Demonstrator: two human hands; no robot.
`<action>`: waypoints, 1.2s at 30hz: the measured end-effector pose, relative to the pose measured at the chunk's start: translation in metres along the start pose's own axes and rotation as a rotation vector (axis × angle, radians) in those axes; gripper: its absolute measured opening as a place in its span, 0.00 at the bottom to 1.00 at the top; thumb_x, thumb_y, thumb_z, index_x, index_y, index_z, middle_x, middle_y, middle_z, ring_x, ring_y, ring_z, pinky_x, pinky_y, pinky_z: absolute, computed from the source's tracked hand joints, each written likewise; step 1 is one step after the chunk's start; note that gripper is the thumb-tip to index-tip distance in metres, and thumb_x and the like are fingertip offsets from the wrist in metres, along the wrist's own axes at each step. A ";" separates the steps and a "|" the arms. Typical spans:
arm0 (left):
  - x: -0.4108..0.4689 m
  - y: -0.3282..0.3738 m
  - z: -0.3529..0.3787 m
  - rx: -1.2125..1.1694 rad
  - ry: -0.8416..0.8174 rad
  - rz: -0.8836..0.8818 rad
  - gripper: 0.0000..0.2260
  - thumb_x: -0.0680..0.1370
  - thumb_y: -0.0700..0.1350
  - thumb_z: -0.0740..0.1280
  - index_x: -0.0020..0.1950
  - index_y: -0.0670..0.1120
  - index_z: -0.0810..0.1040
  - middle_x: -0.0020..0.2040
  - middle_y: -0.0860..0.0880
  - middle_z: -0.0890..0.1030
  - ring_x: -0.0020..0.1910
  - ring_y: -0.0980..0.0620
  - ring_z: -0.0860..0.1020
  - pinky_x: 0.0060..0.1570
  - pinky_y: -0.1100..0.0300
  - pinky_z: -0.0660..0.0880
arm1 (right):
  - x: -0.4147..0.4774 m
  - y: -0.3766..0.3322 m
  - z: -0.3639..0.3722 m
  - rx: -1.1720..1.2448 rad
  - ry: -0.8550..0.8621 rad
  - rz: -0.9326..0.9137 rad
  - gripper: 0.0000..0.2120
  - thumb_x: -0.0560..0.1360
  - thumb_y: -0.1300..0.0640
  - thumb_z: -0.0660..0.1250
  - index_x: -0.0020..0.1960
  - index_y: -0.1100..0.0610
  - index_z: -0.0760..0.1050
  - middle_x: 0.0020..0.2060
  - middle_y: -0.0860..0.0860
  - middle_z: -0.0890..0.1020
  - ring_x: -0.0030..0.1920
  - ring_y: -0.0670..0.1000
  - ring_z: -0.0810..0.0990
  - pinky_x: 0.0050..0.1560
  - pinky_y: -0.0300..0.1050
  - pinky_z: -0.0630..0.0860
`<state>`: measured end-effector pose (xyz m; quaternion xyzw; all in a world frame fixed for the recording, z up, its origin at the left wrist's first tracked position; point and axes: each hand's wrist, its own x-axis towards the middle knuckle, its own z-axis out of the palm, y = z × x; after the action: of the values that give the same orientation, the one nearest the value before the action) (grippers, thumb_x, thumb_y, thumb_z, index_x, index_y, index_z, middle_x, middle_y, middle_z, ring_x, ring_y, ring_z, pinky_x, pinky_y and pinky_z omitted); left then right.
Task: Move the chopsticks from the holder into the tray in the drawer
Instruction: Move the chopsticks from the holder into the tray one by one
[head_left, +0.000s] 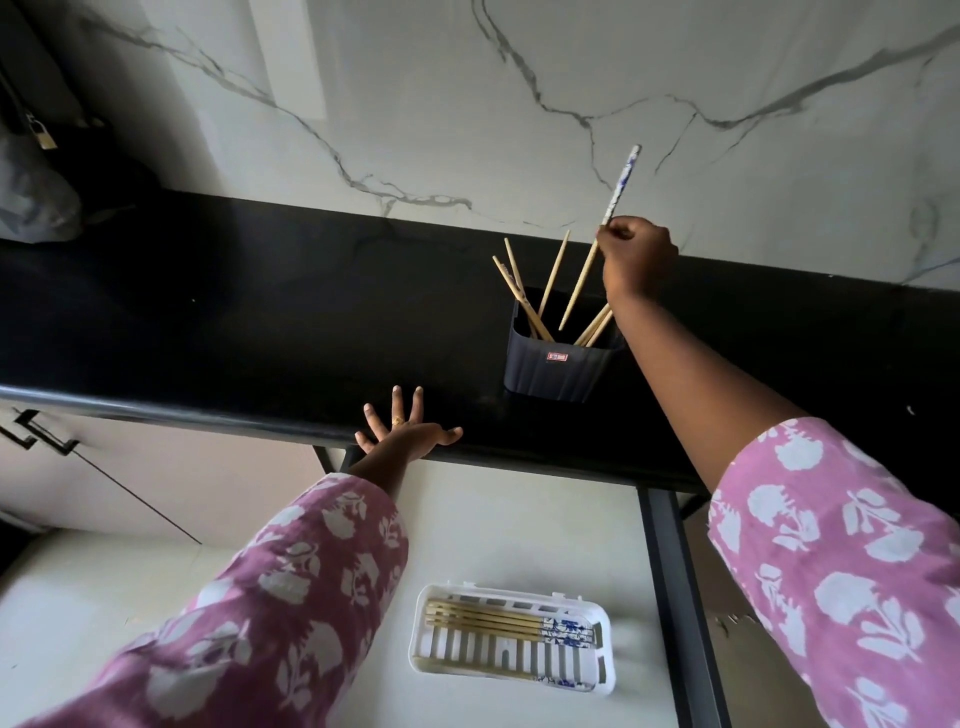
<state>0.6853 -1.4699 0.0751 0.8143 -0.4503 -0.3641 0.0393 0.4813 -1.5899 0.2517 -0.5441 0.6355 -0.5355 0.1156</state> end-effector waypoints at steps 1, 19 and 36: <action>-0.001 0.001 0.000 0.018 0.001 -0.007 0.40 0.71 0.70 0.59 0.76 0.62 0.42 0.77 0.58 0.39 0.75 0.40 0.34 0.71 0.40 0.38 | 0.001 -0.001 -0.006 0.019 0.026 0.027 0.07 0.71 0.60 0.68 0.46 0.61 0.83 0.41 0.55 0.86 0.42 0.51 0.83 0.40 0.37 0.72; -0.076 0.108 -0.009 -0.876 0.243 0.784 0.16 0.77 0.50 0.66 0.63 0.47 0.77 0.53 0.50 0.82 0.51 0.60 0.78 0.52 0.65 0.76 | -0.101 0.041 -0.061 1.148 0.085 1.200 0.10 0.75 0.63 0.67 0.35 0.60 0.72 0.24 0.52 0.78 0.20 0.46 0.77 0.24 0.34 0.76; -0.107 0.103 -0.040 -0.738 0.450 0.759 0.09 0.77 0.46 0.66 0.44 0.45 0.83 0.38 0.49 0.84 0.44 0.50 0.82 0.44 0.57 0.75 | -0.142 0.038 -0.071 -0.020 -0.351 0.214 0.11 0.72 0.57 0.71 0.43 0.66 0.81 0.36 0.56 0.82 0.33 0.50 0.79 0.30 0.35 0.70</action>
<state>0.6021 -1.4601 0.2042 0.5855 -0.5347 -0.2751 0.5437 0.4618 -1.4412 0.1878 -0.5596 0.6652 -0.4106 0.2753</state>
